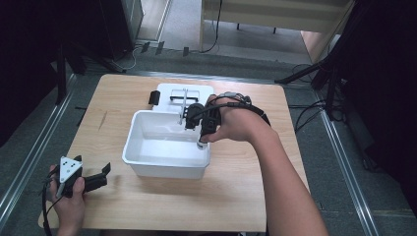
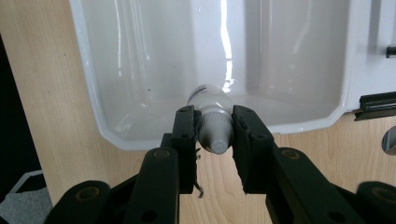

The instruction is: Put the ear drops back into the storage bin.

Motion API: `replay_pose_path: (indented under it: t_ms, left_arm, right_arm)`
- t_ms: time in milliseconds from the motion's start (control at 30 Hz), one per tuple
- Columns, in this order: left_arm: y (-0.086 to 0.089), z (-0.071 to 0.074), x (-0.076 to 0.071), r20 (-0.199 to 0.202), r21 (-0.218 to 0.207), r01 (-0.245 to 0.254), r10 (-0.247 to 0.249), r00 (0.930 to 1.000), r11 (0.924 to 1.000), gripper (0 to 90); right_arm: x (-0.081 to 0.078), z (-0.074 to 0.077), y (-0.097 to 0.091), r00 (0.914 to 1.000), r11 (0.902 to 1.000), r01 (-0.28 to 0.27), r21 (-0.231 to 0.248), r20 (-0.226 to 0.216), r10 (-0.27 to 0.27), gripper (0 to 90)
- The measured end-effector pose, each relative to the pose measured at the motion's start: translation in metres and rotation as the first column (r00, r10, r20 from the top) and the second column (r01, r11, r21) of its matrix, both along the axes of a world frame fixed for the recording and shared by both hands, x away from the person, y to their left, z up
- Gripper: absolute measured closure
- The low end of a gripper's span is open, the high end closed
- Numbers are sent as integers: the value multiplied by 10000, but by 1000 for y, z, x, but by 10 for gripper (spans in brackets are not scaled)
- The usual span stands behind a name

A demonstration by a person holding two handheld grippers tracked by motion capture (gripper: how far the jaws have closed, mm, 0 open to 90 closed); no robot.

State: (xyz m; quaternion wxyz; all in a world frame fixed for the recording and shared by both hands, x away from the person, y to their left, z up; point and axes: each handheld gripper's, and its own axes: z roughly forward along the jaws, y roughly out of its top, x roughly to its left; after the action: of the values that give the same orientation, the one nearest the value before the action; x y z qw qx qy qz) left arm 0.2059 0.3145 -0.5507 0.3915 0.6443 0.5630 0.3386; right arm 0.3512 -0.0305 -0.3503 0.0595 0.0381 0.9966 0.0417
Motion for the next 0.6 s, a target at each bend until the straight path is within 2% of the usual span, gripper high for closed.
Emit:
replay_pose_path:
  t_ms: [100,600]
  left_arm:
    - [0,0,0,11,5,11,-11,10000,10000,14]
    - [0,0,0,54,-17,-13,13,10000,10000,13]
  right_arm:
    - [2,-8,2,10000,9998,-46,-179,13,46,721]
    - [10,-39,8,9993,9991,178,-393,-326,-191,721]
